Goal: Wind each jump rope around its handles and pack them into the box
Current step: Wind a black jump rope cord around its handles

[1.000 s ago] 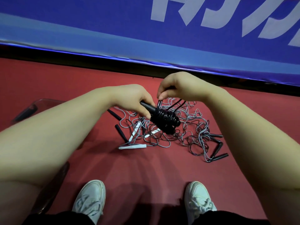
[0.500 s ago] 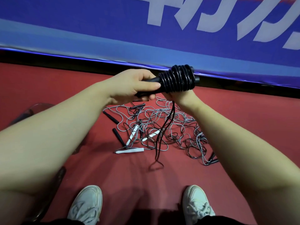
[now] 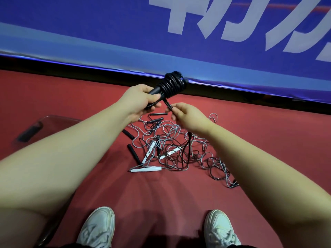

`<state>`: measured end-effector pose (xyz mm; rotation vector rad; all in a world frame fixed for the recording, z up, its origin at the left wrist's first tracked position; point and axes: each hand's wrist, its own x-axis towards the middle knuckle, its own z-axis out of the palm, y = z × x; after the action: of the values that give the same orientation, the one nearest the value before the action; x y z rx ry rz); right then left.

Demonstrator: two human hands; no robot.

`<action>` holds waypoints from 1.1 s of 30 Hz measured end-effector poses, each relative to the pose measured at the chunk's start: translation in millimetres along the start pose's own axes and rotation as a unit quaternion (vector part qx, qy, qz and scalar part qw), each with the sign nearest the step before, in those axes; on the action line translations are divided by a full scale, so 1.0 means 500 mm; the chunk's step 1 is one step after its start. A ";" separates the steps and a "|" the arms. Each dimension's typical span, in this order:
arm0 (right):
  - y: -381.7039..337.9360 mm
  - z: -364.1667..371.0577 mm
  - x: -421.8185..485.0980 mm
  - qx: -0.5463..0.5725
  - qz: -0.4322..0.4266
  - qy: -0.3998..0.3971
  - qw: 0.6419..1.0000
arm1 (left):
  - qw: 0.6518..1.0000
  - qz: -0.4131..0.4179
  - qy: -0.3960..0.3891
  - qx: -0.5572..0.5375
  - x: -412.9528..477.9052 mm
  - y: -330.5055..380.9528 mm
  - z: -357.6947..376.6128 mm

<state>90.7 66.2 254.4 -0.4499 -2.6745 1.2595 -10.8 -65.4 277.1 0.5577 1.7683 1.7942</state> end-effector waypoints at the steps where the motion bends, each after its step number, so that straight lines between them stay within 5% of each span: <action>1: -0.009 0.003 -0.001 -0.019 0.006 -0.009 1.000 | 1.000 0.005 0.012 0.022 0.003 -0.007 -0.002; 11: -0.058 0.011 -0.022 -0.061 0.042 -0.026 0.997 | 0.958 0.095 0.110 0.249 0.023 -0.038 -0.049; 18: -0.098 -0.011 -0.022 -0.084 0.070 -0.058 0.992 | 0.852 0.190 0.036 0.486 0.014 -0.040 -0.030; 20: -0.091 -0.026 -0.020 0.030 0.133 -0.086 0.987 | 0.836 0.215 0.012 0.505 0.011 -0.042 -0.025; 23: -0.077 -0.047 -0.020 0.249 0.242 -0.135 0.928 | 0.798 0.257 -0.024 0.544 0.009 -0.045 -0.021; 25: -0.072 -0.058 -0.022 0.282 0.271 -0.164 0.905 | 0.767 0.273 -0.056 0.578 0.006 -0.051 -0.022; 29: -0.065 -0.071 -0.027 0.183 0.263 -0.164 0.933 | 0.743 0.300 -0.125 0.585 0.001 -0.063 -0.024; 33: -0.077 -0.085 -0.036 -0.137 0.145 -0.103 0.974 | 0.741 0.300 -0.215 0.561 -0.005 -0.059 -0.009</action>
<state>111.1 67.7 310.9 -0.8159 -3.0660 1.0524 -9.1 -71.2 247.7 2.0053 2.2839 0.5057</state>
